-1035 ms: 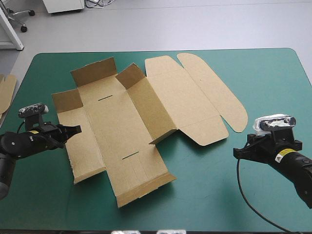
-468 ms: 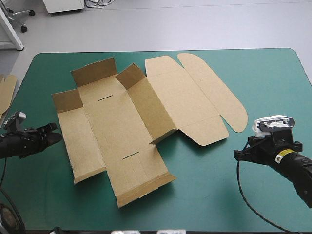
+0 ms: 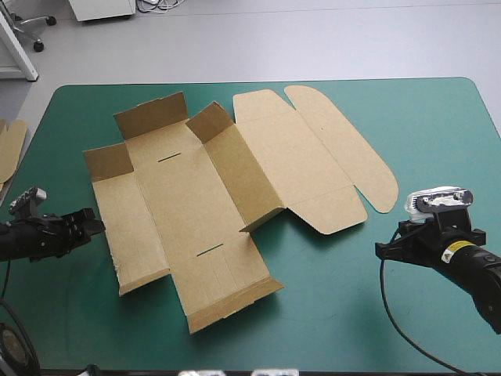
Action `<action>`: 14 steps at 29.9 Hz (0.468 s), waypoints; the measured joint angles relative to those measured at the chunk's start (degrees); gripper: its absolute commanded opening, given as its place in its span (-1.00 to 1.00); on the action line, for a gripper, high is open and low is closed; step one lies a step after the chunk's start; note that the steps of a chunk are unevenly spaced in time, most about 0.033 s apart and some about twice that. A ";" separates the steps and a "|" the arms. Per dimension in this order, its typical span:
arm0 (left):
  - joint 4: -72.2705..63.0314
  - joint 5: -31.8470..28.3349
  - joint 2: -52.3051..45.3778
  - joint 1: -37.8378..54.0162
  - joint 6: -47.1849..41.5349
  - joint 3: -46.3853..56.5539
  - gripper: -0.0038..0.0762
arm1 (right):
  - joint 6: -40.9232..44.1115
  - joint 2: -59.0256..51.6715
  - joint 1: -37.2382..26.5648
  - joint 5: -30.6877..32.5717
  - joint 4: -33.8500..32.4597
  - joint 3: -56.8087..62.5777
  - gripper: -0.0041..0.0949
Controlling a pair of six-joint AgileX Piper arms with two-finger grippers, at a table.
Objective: Fold the box
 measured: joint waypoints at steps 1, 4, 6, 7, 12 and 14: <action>-0.29 -0.27 0.00 0.00 -0.06 0.72 0.34 | 0.00 0.00 0.00 0.09 0.00 0.00 -0.99; -0.70 -1.75 0.05 -0.27 -0.40 3.34 0.34 | 0.00 0.00 0.00 0.27 0.00 0.00 -0.99; -0.90 -1.98 0.04 -1.05 -0.52 4.95 0.34 | 0.00 0.00 0.00 0.27 0.00 0.00 -0.99; -0.91 -1.98 0.04 -1.39 -0.54 5.56 0.34 | 0.00 0.00 0.00 0.27 0.00 0.00 -0.99; -2.46 -1.42 0.04 -2.01 -0.33 7.78 0.34 | 0.00 0.00 0.00 0.33 -0.05 0.00 -0.99; -2.82 -1.23 0.04 -2.01 -0.19 8.03 0.34 | 0.00 0.00 0.00 0.33 -0.11 0.00 -0.99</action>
